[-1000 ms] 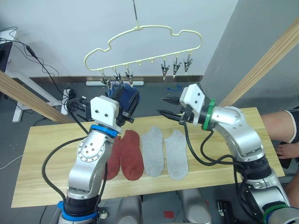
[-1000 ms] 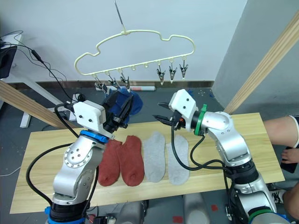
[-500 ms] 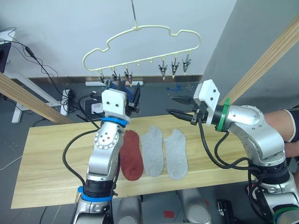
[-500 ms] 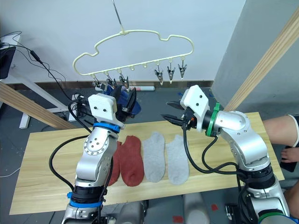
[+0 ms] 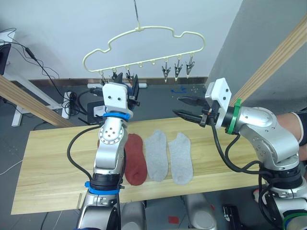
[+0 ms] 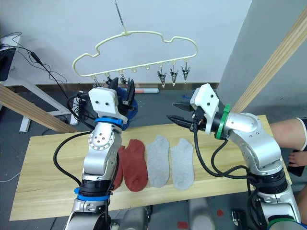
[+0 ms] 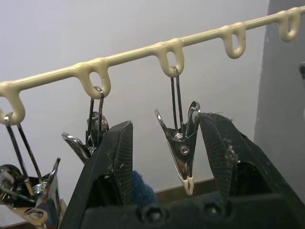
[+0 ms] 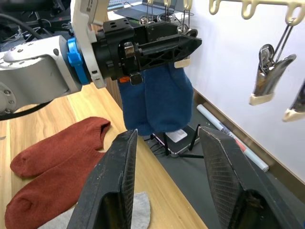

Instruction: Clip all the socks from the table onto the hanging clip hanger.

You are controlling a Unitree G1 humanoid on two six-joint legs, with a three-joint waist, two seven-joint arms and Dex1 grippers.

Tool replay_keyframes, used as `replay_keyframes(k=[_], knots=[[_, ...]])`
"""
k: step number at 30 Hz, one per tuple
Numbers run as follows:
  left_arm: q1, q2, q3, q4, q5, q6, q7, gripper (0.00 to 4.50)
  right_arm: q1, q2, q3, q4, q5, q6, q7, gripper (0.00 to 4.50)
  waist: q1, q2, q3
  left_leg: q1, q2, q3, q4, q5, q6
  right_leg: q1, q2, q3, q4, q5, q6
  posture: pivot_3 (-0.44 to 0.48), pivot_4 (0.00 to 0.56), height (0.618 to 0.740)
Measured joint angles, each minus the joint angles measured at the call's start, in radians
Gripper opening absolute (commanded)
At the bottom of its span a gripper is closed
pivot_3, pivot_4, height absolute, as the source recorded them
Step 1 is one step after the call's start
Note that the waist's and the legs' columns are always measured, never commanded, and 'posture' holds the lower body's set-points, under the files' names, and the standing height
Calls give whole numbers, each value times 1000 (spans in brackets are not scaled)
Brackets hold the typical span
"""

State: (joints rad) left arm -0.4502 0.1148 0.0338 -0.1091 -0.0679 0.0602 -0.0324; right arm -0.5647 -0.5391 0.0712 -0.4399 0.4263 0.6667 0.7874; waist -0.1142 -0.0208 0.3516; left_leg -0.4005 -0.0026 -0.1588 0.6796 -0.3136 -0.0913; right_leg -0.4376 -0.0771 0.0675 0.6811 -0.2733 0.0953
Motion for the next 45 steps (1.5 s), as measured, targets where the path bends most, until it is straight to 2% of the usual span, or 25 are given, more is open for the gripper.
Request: replay_keyframes(k=[13, 17, 20, 23, 25, 28, 33, 41, 45], knots=[[-25, -6, 0, 0, -7, -3, -9, 2416, -2, -10, 0, 0, 26, -1, -2, 2100, 0, 0, 0, 0, 0, 0, 0, 0, 0, 0, 0, 0, 0, 0, 0, -182, 370, 740], [-25, -6, 0, 0, -7, -3, -17, 1620, -2, -13, 0, 0, 26, -1, -2, 2160, 0, 0, 0, 0, 0, 0, 0, 0, 0, 0, 0, 0, 0, 0, 0, -183, 371, 740], [-25, -6, 1, -1, -7, -3, -20, 700, -2, -17, 0, 0, 27, -1, -2, 2160, 0, 0, 0, 0, 0, 0, 0, 0, 0, 0, 0, 0, 0, 0, 0, -183, 371, 740], [-24, -6, 2, -5, -7, -4, -22, 220, 6, -24, 0, 0, 31, 6, -2, 2160, 0, 0, 0, 0, 0, 0, 0, 0, 0, 0, 0, 0, 0, 0, 0, -181, 371, 740], [-21, -3, 3, -11, -7, -3, -24, 173, 41, -34, 1, -17, 36, 19, -4, 2160, 0, 0, 0, 0, 0, 0, 0, 0, 0, 0, 0, 0, 0, 0, 0, -181, 371, 740], [-12, 9, 10, -30, -11, 4, -35, 173, 134, -29, 34, -30, -7, 18, -60, 2724, 1, 0, 0, 0, 0, 0, 0, 0, 0, 0, 0, 0, 0, 0, 0, -177, 371, 740], [1, 52, 31, -60, -38, 42, -82, 173, 286, 23, 121, 52, -182, -43, -221, 4441, 0, -1, 1, 1, 0, 0, 0, 0, 0, 0, 0, 0, 0, 0, 0, -165, 376, 740], [13, 95, 45, -99, -76, 94, -141, 172, 324, 223, 204, 270, -359, -135, -424, 4500, 1, -1, 1, 1, 0, 0, 0, 2, -2, 0, 0, 0, 1, 0, 1, -139, 376, 740], [16, 100, 50, -118, -89, 115, -154, 172, 343, 286, 206, 289, -399, -119, -492, 4500, 3, -1, 1, 1, 0, 0, -1, 3, -3, 0, 0, 0, 0, 0, 1, -124, 375, 740]])
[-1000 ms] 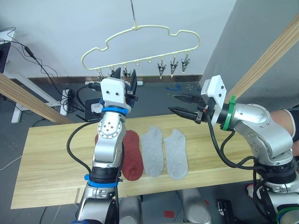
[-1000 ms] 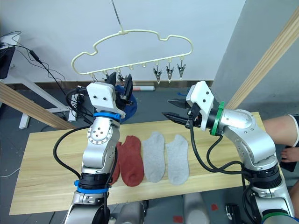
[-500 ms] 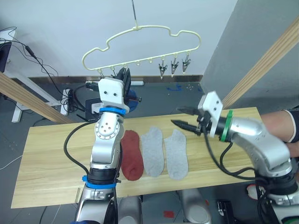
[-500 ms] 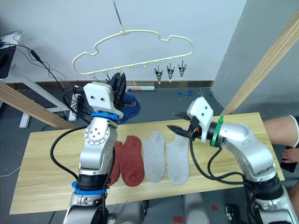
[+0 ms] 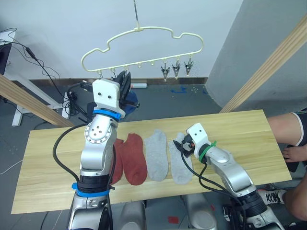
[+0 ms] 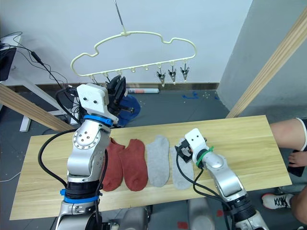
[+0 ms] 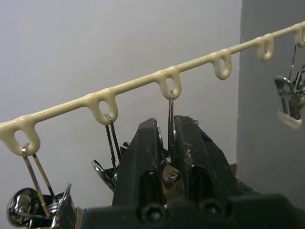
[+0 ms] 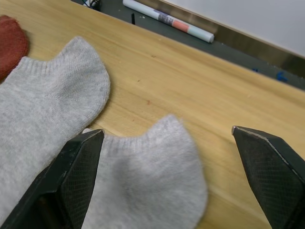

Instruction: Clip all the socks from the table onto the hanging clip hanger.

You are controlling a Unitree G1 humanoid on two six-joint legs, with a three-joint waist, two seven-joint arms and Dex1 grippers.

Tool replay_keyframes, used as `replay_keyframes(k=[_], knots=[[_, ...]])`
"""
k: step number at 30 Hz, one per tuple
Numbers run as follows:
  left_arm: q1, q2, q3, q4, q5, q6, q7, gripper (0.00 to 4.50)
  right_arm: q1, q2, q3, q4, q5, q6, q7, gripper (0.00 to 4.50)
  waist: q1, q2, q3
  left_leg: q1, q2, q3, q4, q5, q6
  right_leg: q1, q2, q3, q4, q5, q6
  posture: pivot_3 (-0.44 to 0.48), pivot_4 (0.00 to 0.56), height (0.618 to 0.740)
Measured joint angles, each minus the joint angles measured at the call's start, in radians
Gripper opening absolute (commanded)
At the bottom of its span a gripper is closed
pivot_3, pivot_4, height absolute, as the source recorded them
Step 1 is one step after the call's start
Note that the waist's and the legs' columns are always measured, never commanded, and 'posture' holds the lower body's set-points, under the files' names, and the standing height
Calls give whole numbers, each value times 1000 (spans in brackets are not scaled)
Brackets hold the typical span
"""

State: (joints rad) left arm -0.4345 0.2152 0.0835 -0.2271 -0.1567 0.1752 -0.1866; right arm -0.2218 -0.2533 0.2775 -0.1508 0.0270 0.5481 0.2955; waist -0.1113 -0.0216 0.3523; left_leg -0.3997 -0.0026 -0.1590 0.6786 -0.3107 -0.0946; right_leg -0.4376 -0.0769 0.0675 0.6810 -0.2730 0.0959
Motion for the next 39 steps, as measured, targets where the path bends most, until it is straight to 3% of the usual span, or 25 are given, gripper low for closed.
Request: replay_keyframes(k=[9, 17, 20, 31, 39], knots=[[11, 16, 4, -18, -5, 23, -6, 172, 101, 34, 8, -86, -49, 29, -57, 4500, 2, 0, 0, 0, 0, 0, 0, 0, 1, 0, 0, 0, 1, 0, 0, -122, 376, 740], [11, 21, 5, -20, -18, 33, -18, 172, 83, 74, 14, -69, -58, 8, -63, 4500, 2, 0, 0, 0, 0, 0, 0, 0, 0, 0, 0, 0, 1, 0, 0, -114, 372, 740], [13, 23, 5, -21, -19, 34, -20, 172, 86, 81, 2, -32, -54, 25, -60, 3957, 3, 0, 0, 0, 0, 0, 0, 0, 0, 0, 0, 0, 0, 0, 0, -114, 372, 740], [18, 35, 13, -34, -49, 49, -45, 172, 33, 71, 2, 33, -64, 22, -43, 53, 3, 0, 0, 0, 0, 0, 0, 0, 0, 0, 0, 0, 1, 0, 0, -111, 365, 740], [15, 71, 55, -77, -237, 189, -141, 172, -127, -97, -3, 25, -56, -51, 157, 0, -2, 0, 0, 1, 0, 0, 0, 0, 0, 0, 1, 0, 1, 0, 0, -117, 365, 740]])
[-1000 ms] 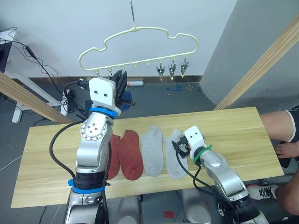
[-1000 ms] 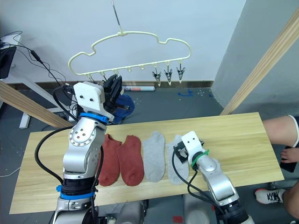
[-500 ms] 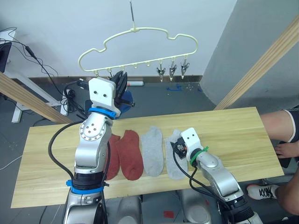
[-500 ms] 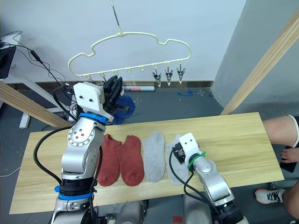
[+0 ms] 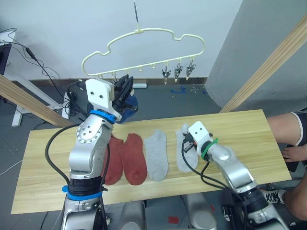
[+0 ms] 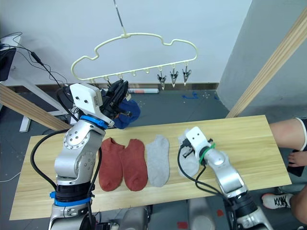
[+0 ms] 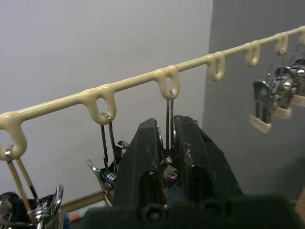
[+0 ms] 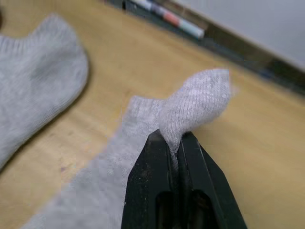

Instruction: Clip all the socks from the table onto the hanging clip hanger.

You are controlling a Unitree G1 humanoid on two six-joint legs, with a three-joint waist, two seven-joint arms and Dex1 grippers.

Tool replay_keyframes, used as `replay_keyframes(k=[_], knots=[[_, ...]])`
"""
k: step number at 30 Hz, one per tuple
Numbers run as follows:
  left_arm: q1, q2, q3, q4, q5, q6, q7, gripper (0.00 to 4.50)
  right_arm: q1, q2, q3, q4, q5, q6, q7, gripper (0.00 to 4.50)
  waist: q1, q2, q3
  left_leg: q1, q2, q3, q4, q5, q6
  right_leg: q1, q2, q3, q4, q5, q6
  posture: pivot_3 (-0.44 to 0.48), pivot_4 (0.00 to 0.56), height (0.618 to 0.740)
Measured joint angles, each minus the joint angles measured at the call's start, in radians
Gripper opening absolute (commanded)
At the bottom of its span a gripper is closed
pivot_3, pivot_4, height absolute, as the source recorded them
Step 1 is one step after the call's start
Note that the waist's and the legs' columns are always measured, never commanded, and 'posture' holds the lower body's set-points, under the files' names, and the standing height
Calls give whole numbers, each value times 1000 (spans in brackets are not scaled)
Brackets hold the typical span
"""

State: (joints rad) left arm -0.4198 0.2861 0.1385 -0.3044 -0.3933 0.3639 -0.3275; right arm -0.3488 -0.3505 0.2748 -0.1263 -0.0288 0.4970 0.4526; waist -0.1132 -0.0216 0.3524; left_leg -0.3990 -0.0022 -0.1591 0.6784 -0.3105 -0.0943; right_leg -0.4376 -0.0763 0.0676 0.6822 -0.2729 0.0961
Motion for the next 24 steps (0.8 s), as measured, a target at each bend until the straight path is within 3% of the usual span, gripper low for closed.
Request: replay_keyframes(k=[6, 9, 15, 24], knots=[[-42, 46, 32, -13, -143, 139, -38, 172, -234, -18, 61, 14, 31, -87, 218, 0, -1, 0, 0, 0, 0, 0, 0, 0, 0, 0, 0, 0, -1, 0, 0, -117, 364, 740], [-45, 57, 43, -25, -183, 176, -47, 172, -312, 30, 87, 121, 37, -134, 264, 0, 0, 0, 0, -1, 0, 0, 0, 0, -1, 0, 0, -1, -2, 0, 0, -109, 361, 740], [-45, 58, 51, -43, -226, 219, -33, 172, -412, 111, 121, 303, 12, -215, 293, 0, 1, -1, 0, -1, 0, 0, 0, 1, -1, -1, -1, -2, -2, 0, 0, -99, 359, 740], [-44, 63, 66, -44, -258, 248, -14, 172, -457, 169, 111, 376, 10, -300, 286, 0, 2, -1, 0, -1, 0, 0, 0, 1, -2, -1, -1, -2, -1, 0, 0, -95, 357, 740]])
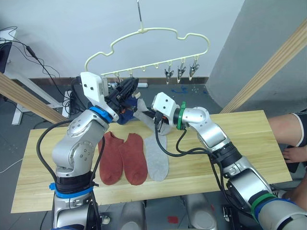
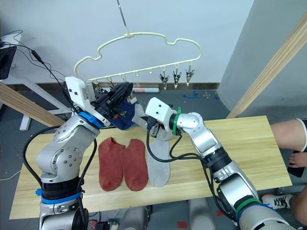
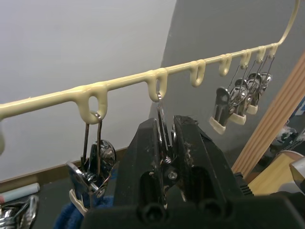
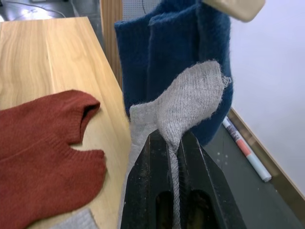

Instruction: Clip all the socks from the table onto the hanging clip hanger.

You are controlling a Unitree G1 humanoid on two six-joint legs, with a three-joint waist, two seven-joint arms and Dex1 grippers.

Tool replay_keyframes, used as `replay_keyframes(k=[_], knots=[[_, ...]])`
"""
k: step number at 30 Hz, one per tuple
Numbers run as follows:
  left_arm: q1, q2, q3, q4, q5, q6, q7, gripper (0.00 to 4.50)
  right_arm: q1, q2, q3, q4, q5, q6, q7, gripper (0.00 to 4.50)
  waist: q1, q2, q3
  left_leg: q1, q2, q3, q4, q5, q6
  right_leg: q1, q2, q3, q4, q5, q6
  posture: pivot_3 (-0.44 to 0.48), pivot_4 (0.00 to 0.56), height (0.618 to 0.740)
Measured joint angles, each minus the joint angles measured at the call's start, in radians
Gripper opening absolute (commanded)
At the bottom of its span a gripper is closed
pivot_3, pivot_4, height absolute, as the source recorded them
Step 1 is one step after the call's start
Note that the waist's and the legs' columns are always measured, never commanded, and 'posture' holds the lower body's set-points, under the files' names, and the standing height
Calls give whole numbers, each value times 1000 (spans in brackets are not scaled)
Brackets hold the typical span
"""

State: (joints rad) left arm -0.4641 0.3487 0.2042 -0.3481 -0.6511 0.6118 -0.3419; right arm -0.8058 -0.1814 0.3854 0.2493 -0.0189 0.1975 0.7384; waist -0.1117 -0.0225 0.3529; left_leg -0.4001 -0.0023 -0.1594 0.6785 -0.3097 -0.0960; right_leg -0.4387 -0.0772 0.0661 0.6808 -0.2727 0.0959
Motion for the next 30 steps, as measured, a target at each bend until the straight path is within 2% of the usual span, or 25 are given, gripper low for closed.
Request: replay_keyframes(k=[12, 30], knots=[[1, 0, 0, 0, -1, 0, 4, 172, 16, -15, -11, -77, 1, -5, 21, 0, -1, 0, 0, 0, 0, 0, 0, 0, 0, 0, 0, 0, 0, 0, 0, -107, 358, 740], [9, -2, 0, 0, -3, 0, 9, 172, -19, 35, -25, -30, 1, -8, 0, 0, -1, 0, 0, 0, 0, 0, 0, 0, 0, -1, 0, 0, 0, 0, 0, -105, 356, 740]])
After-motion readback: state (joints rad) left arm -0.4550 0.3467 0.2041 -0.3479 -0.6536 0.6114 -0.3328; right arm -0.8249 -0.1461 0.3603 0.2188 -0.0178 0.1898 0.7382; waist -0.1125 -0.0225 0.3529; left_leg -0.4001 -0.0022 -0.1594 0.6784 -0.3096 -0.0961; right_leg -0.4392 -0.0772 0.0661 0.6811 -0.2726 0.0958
